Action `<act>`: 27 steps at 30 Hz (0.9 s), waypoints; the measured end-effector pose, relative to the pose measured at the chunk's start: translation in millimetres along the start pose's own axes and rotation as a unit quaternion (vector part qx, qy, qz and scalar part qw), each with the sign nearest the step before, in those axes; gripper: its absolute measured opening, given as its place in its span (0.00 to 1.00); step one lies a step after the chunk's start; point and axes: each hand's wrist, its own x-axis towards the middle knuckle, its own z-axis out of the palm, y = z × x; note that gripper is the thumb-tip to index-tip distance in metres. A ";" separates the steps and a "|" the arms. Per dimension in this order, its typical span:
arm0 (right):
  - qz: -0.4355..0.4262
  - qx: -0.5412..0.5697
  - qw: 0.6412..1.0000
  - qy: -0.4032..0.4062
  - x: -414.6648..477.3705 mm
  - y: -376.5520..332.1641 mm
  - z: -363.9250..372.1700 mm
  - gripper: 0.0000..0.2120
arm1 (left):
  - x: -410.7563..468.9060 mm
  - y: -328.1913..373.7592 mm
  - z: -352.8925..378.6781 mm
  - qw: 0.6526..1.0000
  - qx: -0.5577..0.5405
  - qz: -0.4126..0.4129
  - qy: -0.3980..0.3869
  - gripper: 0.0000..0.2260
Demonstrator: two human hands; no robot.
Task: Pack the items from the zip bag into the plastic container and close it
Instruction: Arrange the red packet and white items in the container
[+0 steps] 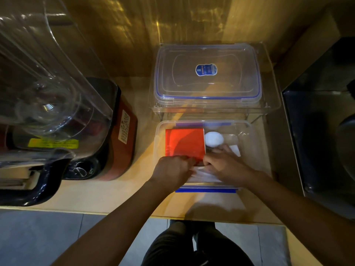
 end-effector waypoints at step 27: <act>0.076 -0.010 0.975 -0.209 -1.2 -0.2 -21.7 0.11 | 12.0 -6.5 -4.3 0.987 -0.006 -0.021 -0.162 0.16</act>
